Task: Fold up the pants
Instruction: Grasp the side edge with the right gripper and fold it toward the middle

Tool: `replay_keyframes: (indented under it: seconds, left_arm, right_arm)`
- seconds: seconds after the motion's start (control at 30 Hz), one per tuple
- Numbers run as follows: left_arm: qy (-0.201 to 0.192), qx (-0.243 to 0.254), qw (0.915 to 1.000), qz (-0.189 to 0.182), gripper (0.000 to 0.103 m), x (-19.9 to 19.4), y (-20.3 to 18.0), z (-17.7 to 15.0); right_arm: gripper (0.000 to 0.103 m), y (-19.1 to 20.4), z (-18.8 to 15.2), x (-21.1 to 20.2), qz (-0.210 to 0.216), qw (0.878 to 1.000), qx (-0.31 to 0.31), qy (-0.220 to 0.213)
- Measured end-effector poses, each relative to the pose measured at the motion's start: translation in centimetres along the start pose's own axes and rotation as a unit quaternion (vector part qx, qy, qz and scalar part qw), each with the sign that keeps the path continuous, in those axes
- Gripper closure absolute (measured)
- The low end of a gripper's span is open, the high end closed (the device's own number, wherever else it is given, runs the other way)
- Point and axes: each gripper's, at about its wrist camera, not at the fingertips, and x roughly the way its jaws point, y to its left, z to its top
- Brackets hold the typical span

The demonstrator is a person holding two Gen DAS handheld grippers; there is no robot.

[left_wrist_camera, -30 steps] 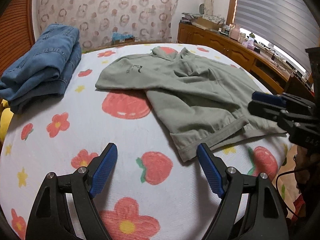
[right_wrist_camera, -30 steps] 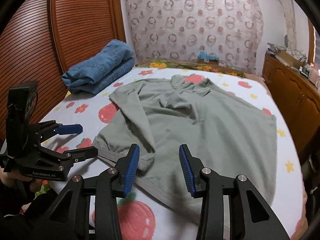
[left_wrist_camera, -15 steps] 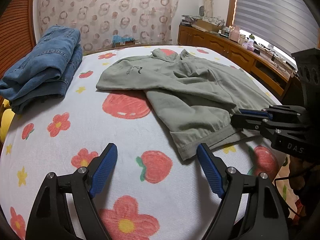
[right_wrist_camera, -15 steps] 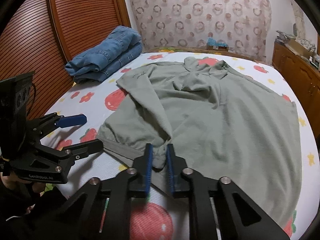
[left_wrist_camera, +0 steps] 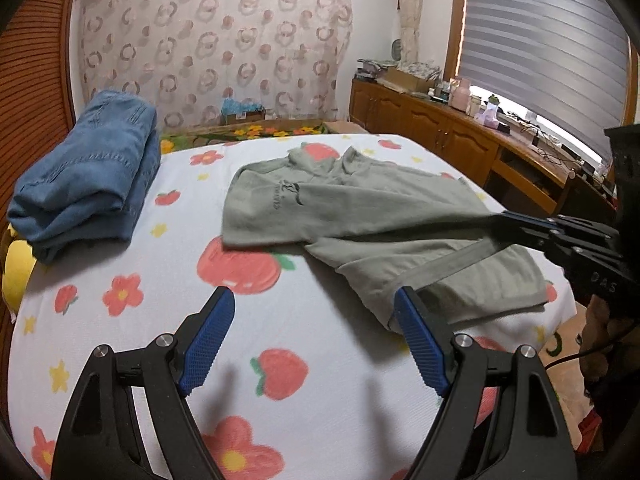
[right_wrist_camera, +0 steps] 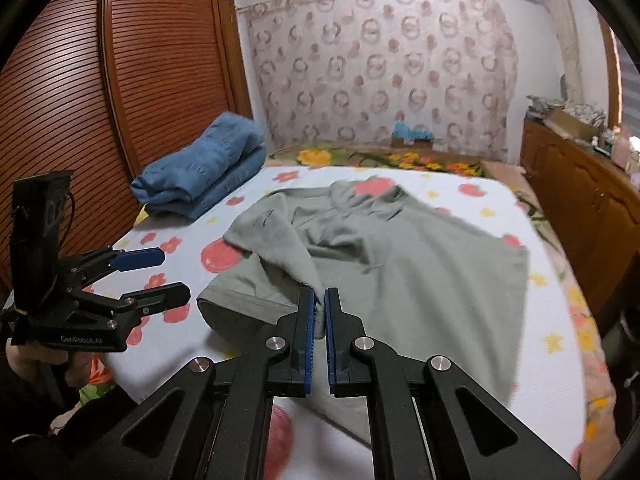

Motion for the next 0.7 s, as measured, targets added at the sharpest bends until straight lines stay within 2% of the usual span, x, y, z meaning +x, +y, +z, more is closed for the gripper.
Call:
replay_keyframes:
  seconds: [0.3,0.7]
  left_arm:
    - [-0.012,0.012,0.9998,-0.014,0.021,0.6,-2.1,2.1]
    - [0.008,0.044,0.9987,-0.026,0.021,2.4,-5.3,2.1]
  right_arm:
    - [0.098,-0.2,-1.5,-2.9,-0.019,1.000,0.012,-0.016]
    - [0.098,0.3,-3.0,-5.1,-0.039,0.999,0.027,-0.018]
